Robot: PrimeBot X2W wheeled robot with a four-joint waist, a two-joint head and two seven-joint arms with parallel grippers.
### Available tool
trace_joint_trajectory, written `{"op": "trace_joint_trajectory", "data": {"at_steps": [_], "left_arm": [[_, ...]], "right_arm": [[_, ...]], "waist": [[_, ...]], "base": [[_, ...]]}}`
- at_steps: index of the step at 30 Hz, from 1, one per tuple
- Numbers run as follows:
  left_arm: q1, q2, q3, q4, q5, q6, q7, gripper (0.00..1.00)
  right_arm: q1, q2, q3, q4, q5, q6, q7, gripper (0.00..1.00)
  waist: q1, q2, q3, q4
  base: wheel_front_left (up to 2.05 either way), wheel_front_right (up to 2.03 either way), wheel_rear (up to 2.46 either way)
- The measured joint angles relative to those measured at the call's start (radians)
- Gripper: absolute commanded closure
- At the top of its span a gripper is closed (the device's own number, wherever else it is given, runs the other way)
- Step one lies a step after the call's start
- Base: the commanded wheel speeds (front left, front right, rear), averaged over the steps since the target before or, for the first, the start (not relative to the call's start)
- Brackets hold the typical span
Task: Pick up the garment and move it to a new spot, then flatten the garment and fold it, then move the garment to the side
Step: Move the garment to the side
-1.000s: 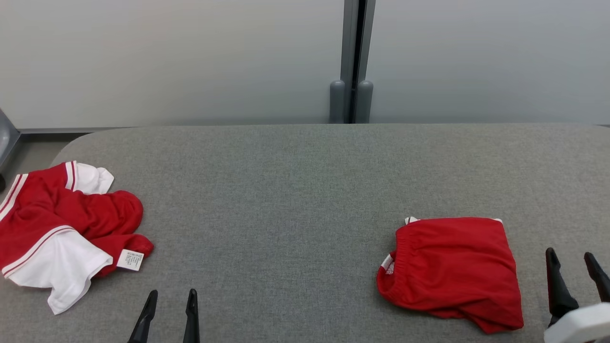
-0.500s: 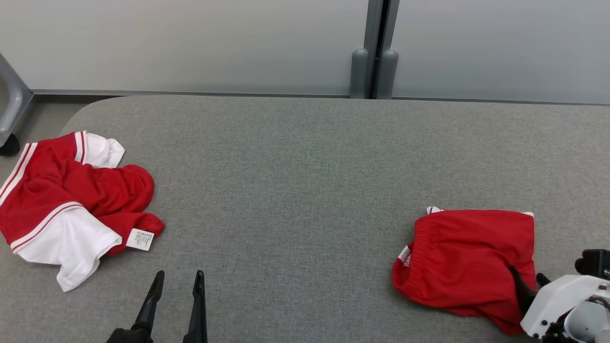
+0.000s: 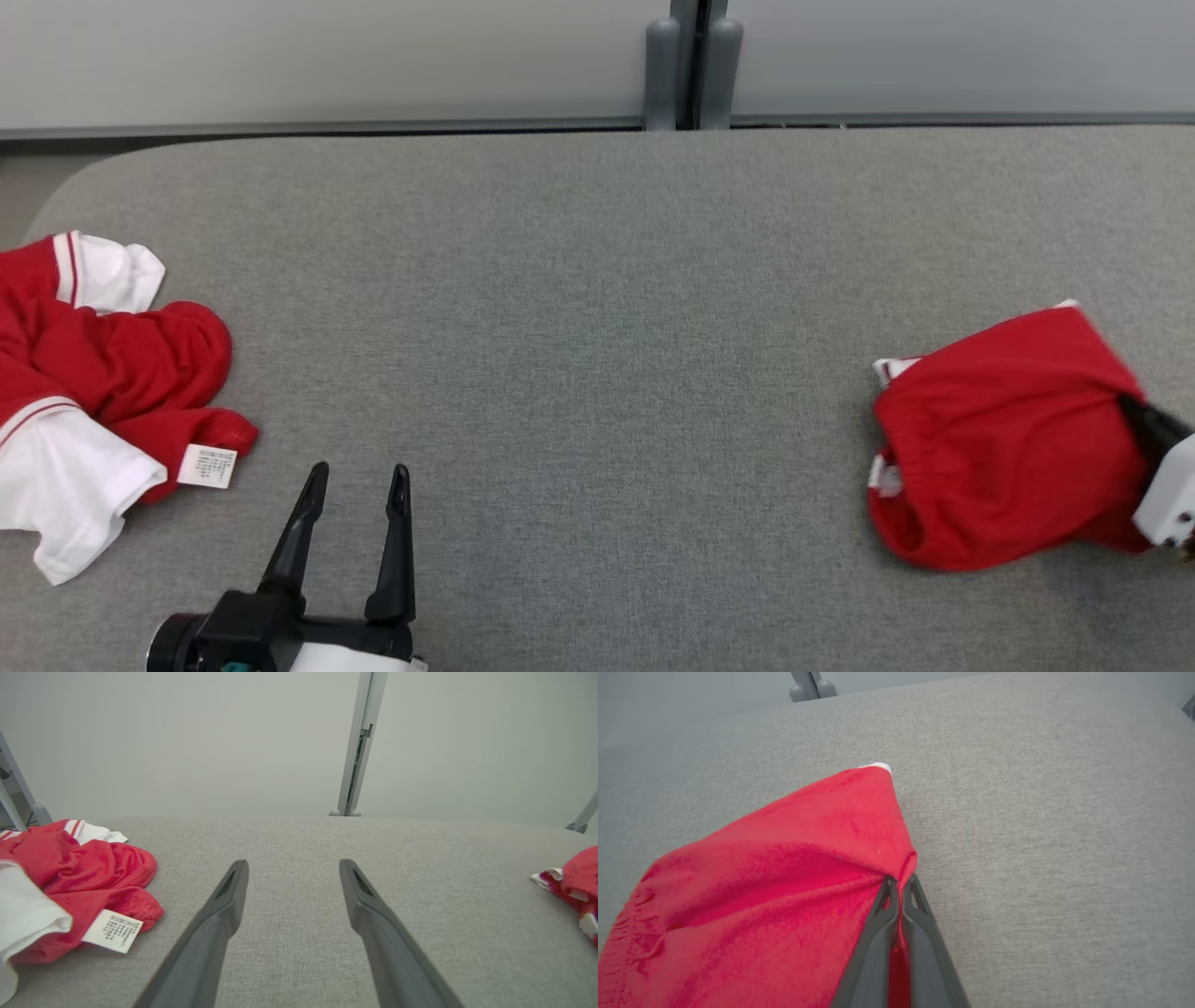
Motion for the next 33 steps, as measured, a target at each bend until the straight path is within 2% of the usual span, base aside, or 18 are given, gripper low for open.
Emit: {"op": "trace_joint_trajectory", "data": {"at_steps": [3, 4, 5, 10, 15, 17, 18, 23, 26, 30, 33], "left_arm": [[-0.050, -0.001, -0.007, -0.008, 0.019, -0.015, -0.001, 0.00], [-0.081, 0.000, -0.010, -0.011, 0.032, -0.024, -0.001, 0.00], [-0.081, 0.000, -0.010, -0.011, 0.032, -0.024, -0.001, 0.00], [-0.141, -0.001, -0.017, -0.028, 0.066, -0.043, -0.001, 0.00], [-0.144, 0.000, 0.001, -0.040, 0.081, -0.046, -0.001, 0.00], [-0.144, 0.000, 0.007, -0.040, 0.081, -0.046, -0.001, 0.00], [-0.144, 0.000, 0.009, -0.040, 0.080, -0.046, -0.001, 0.00], [-0.143, -0.001, 0.010, -0.041, 0.067, -0.036, -0.001, 0.00], [-0.135, 0.000, 0.012, -0.037, 0.061, -0.028, -0.001, 0.00], [-0.105, -0.001, 0.024, -0.036, 0.044, -0.021, -0.001, 0.00], [-0.075, 0.000, 0.042, -0.038, 0.022, -0.010, -0.001, 0.00]], "right_arm": [[-0.075, -0.097, -0.031, 0.024, -0.060, 0.000, -0.009, 1.00], [-0.127, -0.160, -0.051, 0.047, -0.111, 0.000, -0.014, 1.00], [-0.127, -0.160, -0.051, 0.047, -0.111, 0.000, -0.014, 1.00], [-0.239, -0.300, -0.126, 0.135, -0.240, 0.000, -0.036, 1.00], [-0.302, -0.328, -0.174, 0.207, -0.302, 0.000, -0.040, 0.98], [-0.314, -0.326, -0.180, 0.228, -0.323, 0.000, -0.047, 0.50], [-0.319, -0.321, -0.182, 0.236, -0.332, 0.000, -0.058, 0.00], [-0.341, -0.300, -0.219, 0.248, -0.421, 0.000, -0.149, 0.00], [-0.341, -0.265, -0.220, 0.220, -0.462, 0.000, -0.193, 0.00], [-0.295, -0.217, -0.246, 0.100, -0.501, 0.000, -0.292, 0.00], [-0.203, -0.143, -0.244, -0.025, -0.490, 0.000, -0.341, 0.00]], "waist": [[0.0000, 0.0000, 0.058, -0.017], [0.0000, 0.0000, 0.100, -0.027], [0.0000, 0.0000, 0.100, -0.027], [0.0000, 0.0000, 0.205, -0.040], [0.0000, 0.0000, 0.269, -0.039], [0.0000, -0.0001, 0.273, -0.036], [0.0000, 0.0000, 0.271, -0.037], [0.0000, 0.0000, 0.251, -0.048], [0.0000, 0.0000, 0.225, -0.058], [0.0000, 0.0000, 0.171, -0.074], [0.0000, 0.0000, 0.118, -0.083]], "base": [[0.00, 0.00, 0.00], [0.00, 0.00, 0.00], [0.00, 0.00, 0.00], [0.00, 0.00, 0.00], [0.00, 0.00, 0.00], [0.00, 0.00, 0.00], [0.00, 0.00, 0.00], [0.00, 0.00, 0.00], [0.00, 0.00, 0.00], [0.00, 0.00, 0.00], [0.00, 0.00, 0.00]]}}
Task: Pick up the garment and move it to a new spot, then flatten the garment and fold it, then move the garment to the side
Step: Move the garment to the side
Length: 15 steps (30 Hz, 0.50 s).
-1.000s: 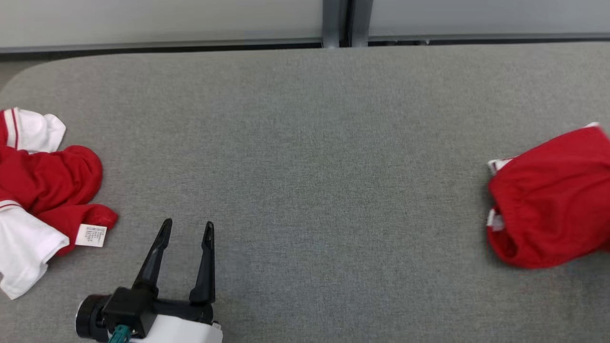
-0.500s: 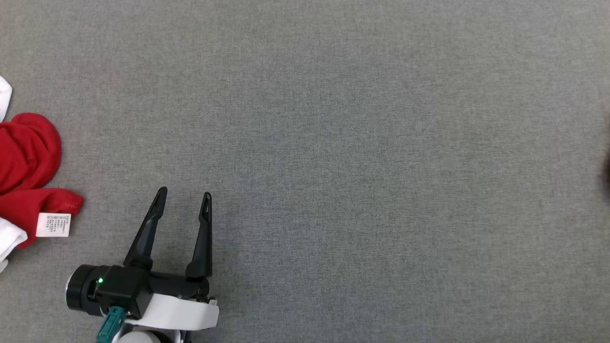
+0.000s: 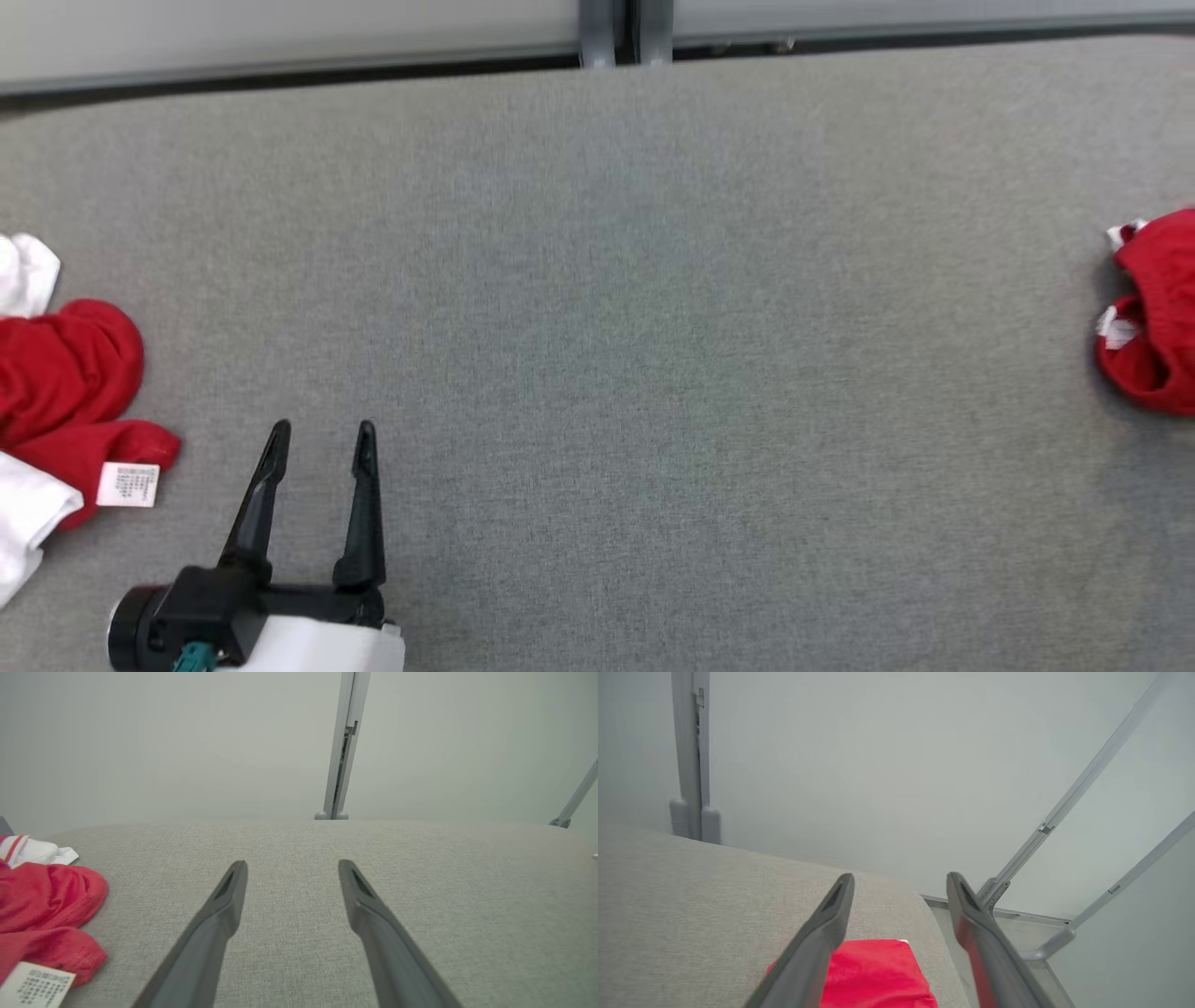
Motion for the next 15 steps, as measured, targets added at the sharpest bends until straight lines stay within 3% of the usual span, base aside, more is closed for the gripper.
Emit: {"op": "trace_joint_trajectory", "data": {"at_steps": [5, 8, 15], "left_arm": [[0.056, 0.000, 0.022, 0.002, -0.023, 0.016, 0.000, 0.00], [0.086, 0.000, 0.034, 0.012, -0.036, 0.024, 0.000, 0.00], [0.160, 0.000, 0.056, 0.051, -0.044, 0.025, 0.000, 0.00]], "right_arm": [[0.206, 0.122, -0.001, -0.239, -0.009, 0.000, -0.067, 0.00], [0.339, 0.233, 0.012, -0.351, -0.034, 0.000, -0.117, 0.00], [0.592, 0.428, 0.059, -0.396, -0.108, 0.000, -0.176, 0.00]], "waist": [[0.0000, 0.0000, -0.093, -0.010], [0.0000, 0.0000, -0.147, -0.011], [0.0000, 0.0000, -0.271, -0.005]], "base": [[0.00, 0.00, 0.00], [0.00, 0.00, 0.00], [0.00, 0.00, 0.00]]}}
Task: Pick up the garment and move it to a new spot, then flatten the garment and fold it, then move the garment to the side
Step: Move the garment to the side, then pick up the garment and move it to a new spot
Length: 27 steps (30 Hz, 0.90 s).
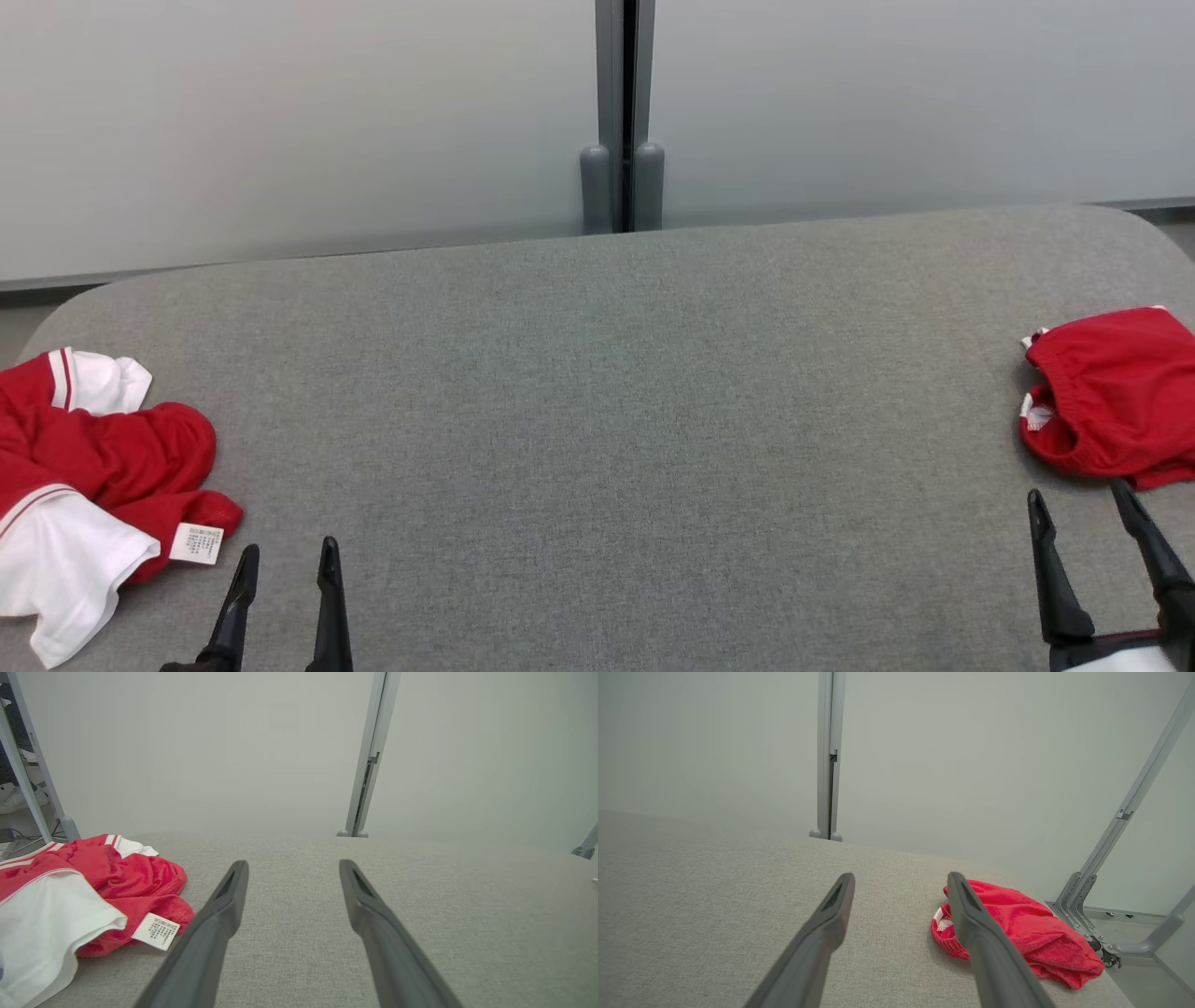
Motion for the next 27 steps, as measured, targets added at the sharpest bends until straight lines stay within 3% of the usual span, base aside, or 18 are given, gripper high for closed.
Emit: {"op": "trace_joint_trajectory", "data": {"at_steps": [6, 27], "left_arm": [[0.041, 0.000, 0.018, 0.037, 0.005, 0.015, 0.000, 0.00], [0.023, 0.000, -0.003, 0.047, 0.009, 0.003, 0.000, 0.00]], "right_arm": [[0.095, 0.044, 0.020, -0.003, 0.011, 0.000, -0.007, 0.00], [0.109, 0.048, 0.037, 0.018, 0.077, 0.000, -0.007, 0.00]], "waist": [[0.0000, -0.0001, -0.065, 0.011], [0.0000, 0.0000, -0.073, 0.076]], "base": [[0.00, 0.00, 0.00], [0.00, 0.00, 0.00]]}}
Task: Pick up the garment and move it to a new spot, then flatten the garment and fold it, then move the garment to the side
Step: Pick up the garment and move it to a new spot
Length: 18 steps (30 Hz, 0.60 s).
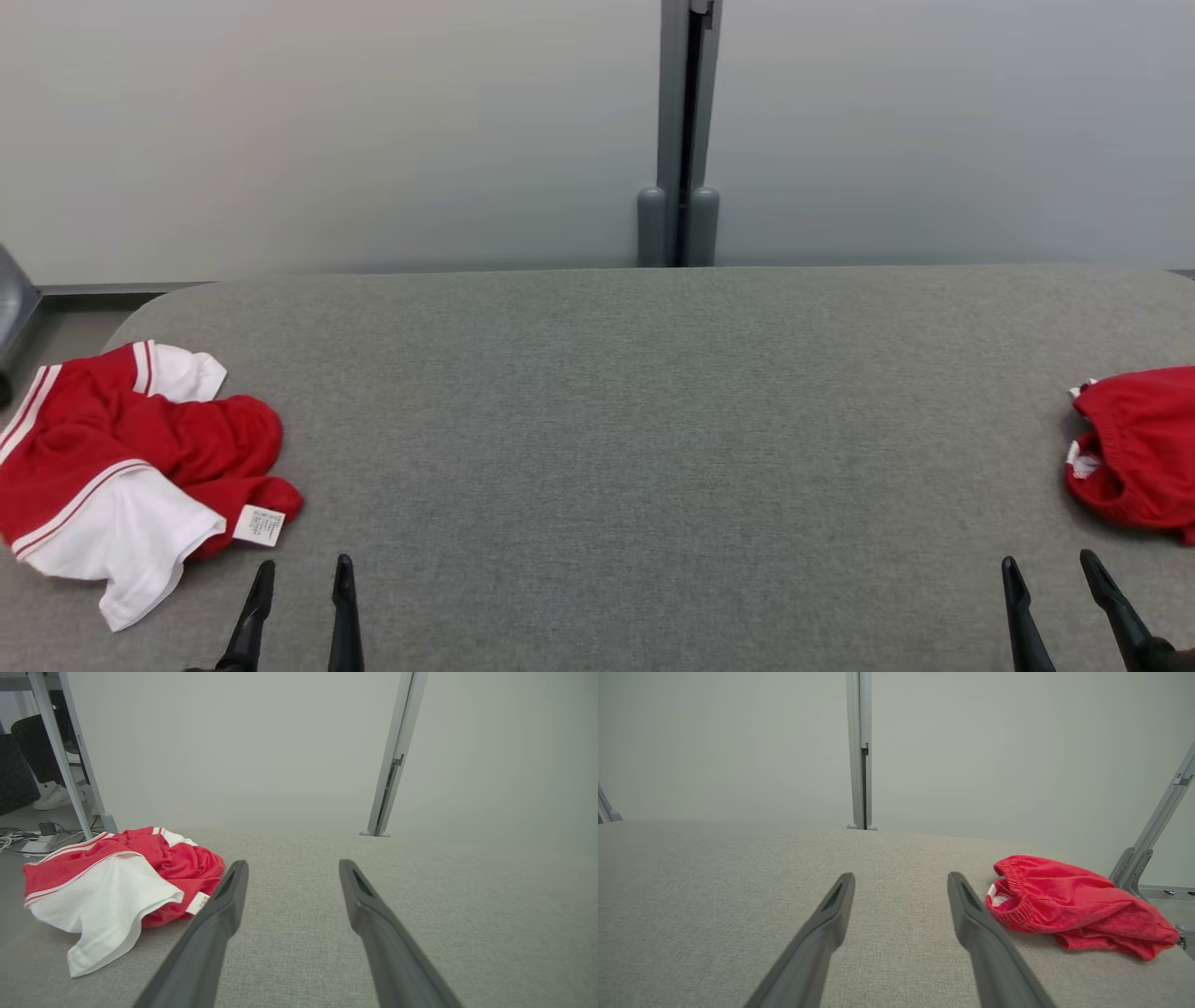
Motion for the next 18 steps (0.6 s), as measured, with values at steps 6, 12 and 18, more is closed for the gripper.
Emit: {"op": "trace_joint_trajectory", "data": {"at_steps": [6, 12, 18], "left_arm": [[-0.020, 0.000, -0.021, -0.002, 0.001, -0.003, 0.000, 0.00], [-0.009, 0.000, -0.025, -0.017, -0.011, 0.001, 0.000, 0.00], [0.000, 0.000, -0.028, -0.031, -0.024, 0.005, 0.000, 0.00]], "right_arm": [[0.037, 0.001, 0.004, 0.004, 0.021, 0.000, -0.001, 0.00], [0.043, 0.000, 0.046, 0.006, 0.036, 0.000, -0.001, 0.00], [0.037, 0.001, 0.071, 0.017, 0.030, 0.000, -0.001, 0.00]], "waist": [[0.0000, 0.0000, -0.004, 0.101], [0.0000, 0.0000, -0.012, 0.245], [0.0000, 0.0000, -0.019, 0.361]], "base": [[0.00, 0.00, 0.00], [0.00, 0.00, 0.00], [0.00, 0.00, 0.00]]}}
